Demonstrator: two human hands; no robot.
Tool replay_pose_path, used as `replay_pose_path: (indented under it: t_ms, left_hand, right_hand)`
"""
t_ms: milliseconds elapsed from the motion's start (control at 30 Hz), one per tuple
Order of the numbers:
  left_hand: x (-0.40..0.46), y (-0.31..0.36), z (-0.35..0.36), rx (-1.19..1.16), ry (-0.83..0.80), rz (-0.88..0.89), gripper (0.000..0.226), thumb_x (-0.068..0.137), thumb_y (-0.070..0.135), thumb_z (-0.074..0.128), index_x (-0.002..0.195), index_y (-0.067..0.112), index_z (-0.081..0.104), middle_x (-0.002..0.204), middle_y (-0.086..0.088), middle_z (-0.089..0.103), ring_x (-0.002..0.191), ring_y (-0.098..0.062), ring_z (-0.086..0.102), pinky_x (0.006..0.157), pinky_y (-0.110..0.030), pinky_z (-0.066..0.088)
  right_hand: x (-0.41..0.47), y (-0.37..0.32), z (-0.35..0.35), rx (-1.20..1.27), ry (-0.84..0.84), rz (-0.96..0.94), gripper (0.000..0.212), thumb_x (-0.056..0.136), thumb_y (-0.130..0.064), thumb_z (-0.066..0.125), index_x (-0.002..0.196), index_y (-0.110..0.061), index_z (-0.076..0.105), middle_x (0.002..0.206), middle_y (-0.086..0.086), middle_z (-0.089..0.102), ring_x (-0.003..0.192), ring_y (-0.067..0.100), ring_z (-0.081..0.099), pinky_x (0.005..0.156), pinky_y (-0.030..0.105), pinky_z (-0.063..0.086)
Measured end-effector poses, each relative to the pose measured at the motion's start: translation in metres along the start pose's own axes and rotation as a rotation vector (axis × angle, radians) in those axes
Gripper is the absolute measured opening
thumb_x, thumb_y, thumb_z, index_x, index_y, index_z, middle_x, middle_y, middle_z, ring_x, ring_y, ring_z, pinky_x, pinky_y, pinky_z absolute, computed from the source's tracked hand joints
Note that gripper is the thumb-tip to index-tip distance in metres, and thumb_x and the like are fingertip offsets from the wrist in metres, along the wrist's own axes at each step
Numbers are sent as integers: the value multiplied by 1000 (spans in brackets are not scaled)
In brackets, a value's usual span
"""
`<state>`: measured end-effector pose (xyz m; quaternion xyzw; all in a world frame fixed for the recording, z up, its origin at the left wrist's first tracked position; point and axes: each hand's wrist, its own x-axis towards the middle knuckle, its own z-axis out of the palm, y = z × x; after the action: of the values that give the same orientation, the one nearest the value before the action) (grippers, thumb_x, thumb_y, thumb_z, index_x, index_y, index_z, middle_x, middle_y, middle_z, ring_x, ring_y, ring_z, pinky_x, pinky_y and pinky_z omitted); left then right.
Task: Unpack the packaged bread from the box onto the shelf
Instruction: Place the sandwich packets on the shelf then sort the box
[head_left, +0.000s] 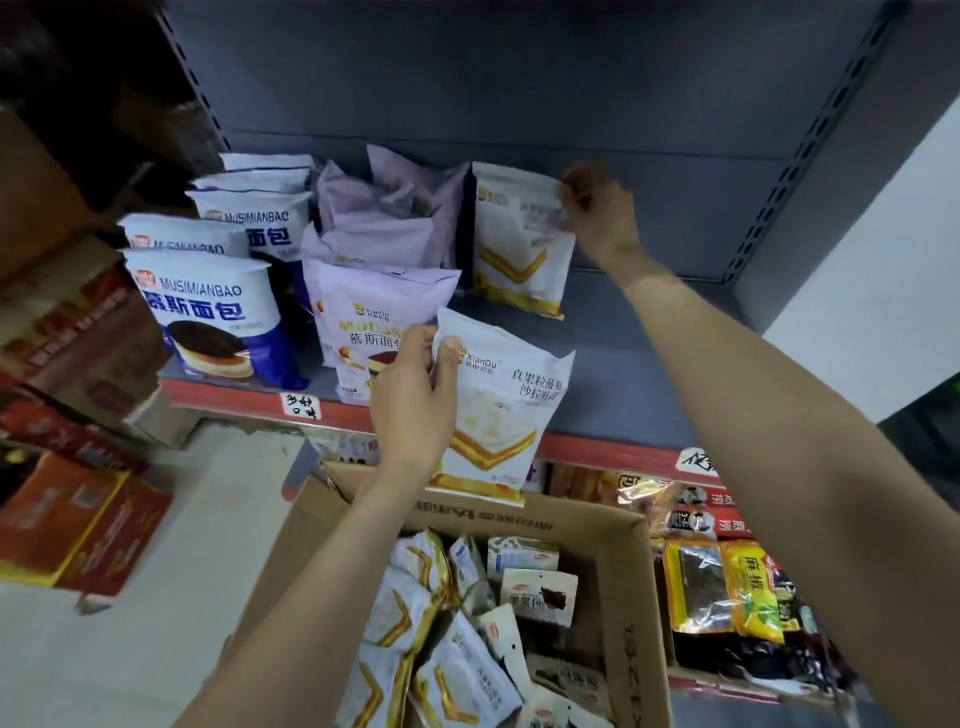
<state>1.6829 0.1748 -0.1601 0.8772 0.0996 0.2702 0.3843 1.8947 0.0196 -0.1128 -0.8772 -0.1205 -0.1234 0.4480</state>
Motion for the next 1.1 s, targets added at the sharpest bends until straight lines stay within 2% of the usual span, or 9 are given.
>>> replay_pose_path:
  t_ms: [133, 267, 367, 467, 633, 733, 833, 1000, 1100]
  left_hand:
    - [1, 7, 8, -29, 24, 34, 23, 99, 31, 45, 100, 10, 55, 58, 3, 51, 53, -20, 47, 52, -35, 32]
    - [-2, 19, 19, -143, 24, 14, 15, 99, 30, 46, 94, 16, 52, 55, 10, 40, 51, -6, 38, 52, -32, 26]
    - [3, 34, 30, -280, 17, -40, 13, 99, 28, 46, 92, 19, 50, 56, 9, 42, 50, -6, 38, 53, -30, 25]
    - [17, 50, 41, -330, 9, -92, 15, 98, 28, 47, 93, 15, 52, 57, 9, 45, 56, -14, 48, 58, -32, 32]
    - [34, 64, 42, -358, -70, -127, 27, 100, 28, 43, 108, 7, 58, 91, -2, 66, 95, -24, 60, 76, -29, 40]
    - [27, 51, 37, -271, -257, -64, 37, 100, 28, 42, 132, 13, 48, 127, -6, 59, 116, -24, 55, 97, -33, 43]
    - [3, 21, 27, -41, -356, 147, 46, 97, 21, 47, 142, 17, 38, 143, -1, 45, 129, -19, 42, 107, -33, 36]
    - [-15, -25, 10, 186, -271, 247, 44, 92, 15, 54, 135, 18, 47, 125, -3, 55, 113, -20, 52, 81, -26, 43]
    - [-15, -34, 6, 199, -241, 310, 42, 89, 12, 56, 131, 17, 51, 118, 0, 60, 101, -19, 57, 76, -29, 45]
  right_hand:
    - [-16, 19, -9, 52, -53, -39, 45, 88, -10, 60, 131, -5, 44, 133, 14, 45, 127, 28, 39, 92, 16, 29]
    - [-111, 22, -40, 384, -34, 76, 31, 94, -29, 52, 124, -25, 50, 132, -6, 50, 121, 4, 45, 102, 22, 34]
    - [-188, 21, -62, 492, -118, 207, 56, 83, -55, 53, 134, -37, 38, 133, -12, 49, 121, 1, 49, 99, 25, 41]
    - [-213, 20, -57, 447, -290, 295, 82, 74, -48, 71, 141, -35, 25, 122, -7, 57, 110, 6, 58, 89, 23, 48]
    - [-187, 30, -43, 419, -212, 278, 53, 77, -25, 75, 120, -30, 43, 120, -3, 64, 107, 13, 62, 95, 42, 51]
    - [-167, 36, -37, 449, -132, 295, 50, 81, -15, 73, 121, -19, 43, 118, -3, 62, 108, 14, 60, 94, 37, 50]
    - [-128, 38, -18, 392, -56, 266, 55, 82, -14, 72, 126, -11, 40, 116, -6, 57, 110, 14, 56, 93, 31, 48]
    - [-59, 32, 36, 259, 29, 260, 48, 84, -15, 69, 122, -10, 41, 115, 5, 61, 103, 19, 58, 72, 15, 44]
    - [-45, 36, 50, 236, 131, 326, 68, 82, -13, 70, 138, -14, 33, 132, 14, 48, 117, 25, 50, 89, 21, 41]
